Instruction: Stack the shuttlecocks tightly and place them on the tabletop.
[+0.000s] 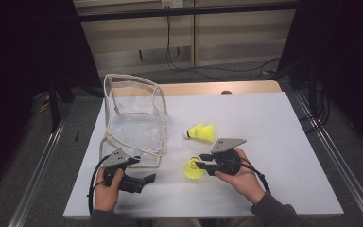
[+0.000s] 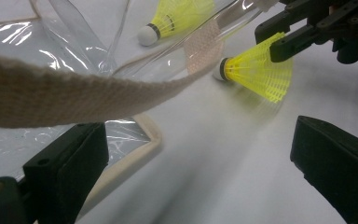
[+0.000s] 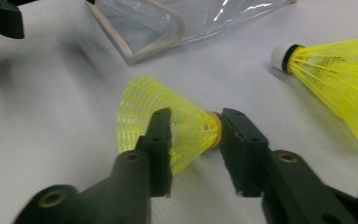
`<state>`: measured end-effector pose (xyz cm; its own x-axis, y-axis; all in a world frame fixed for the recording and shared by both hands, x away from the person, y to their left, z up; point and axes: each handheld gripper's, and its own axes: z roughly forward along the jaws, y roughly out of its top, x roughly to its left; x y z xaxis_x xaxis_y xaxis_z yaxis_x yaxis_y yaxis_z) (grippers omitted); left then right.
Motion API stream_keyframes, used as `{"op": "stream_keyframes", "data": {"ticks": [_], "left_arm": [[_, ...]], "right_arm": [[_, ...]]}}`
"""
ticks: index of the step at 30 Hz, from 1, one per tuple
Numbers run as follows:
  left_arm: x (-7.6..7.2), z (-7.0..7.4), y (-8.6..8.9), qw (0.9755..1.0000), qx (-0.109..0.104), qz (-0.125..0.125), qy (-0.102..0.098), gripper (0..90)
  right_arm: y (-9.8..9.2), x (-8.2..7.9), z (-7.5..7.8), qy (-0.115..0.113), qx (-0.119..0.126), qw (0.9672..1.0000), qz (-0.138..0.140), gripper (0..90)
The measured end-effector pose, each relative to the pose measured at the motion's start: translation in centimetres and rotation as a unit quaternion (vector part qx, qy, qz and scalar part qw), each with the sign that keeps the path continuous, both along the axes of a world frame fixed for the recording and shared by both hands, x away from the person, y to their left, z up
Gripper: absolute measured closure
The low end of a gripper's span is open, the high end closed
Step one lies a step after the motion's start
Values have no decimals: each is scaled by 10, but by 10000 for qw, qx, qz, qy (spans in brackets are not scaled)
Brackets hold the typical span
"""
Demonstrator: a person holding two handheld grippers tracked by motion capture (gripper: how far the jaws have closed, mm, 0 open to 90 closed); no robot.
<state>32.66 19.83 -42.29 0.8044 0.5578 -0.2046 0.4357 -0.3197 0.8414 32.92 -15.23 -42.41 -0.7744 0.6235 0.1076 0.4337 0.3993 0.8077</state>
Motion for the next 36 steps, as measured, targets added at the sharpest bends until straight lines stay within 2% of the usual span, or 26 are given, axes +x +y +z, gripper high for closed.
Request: {"op": "stream_keyframes", "data": {"ticks": [4,12,18,36], "left_arm": [[0,0,0,10000,6,6,-4,42],[0,0,1,10000,26,24,-33,43],[0,1,1,10000,40,7,-22,43],[0,1,0,10000,41,-2,-17,42]], "right_arm": [[-8,2,0,84,64,9998,-167,785],[-16,6,-5,192,131,9996,-174,883],[-21,8,-5,235,205,9994,-144,895],[-45,11,8,-8,378,9990,-233,899]]}}
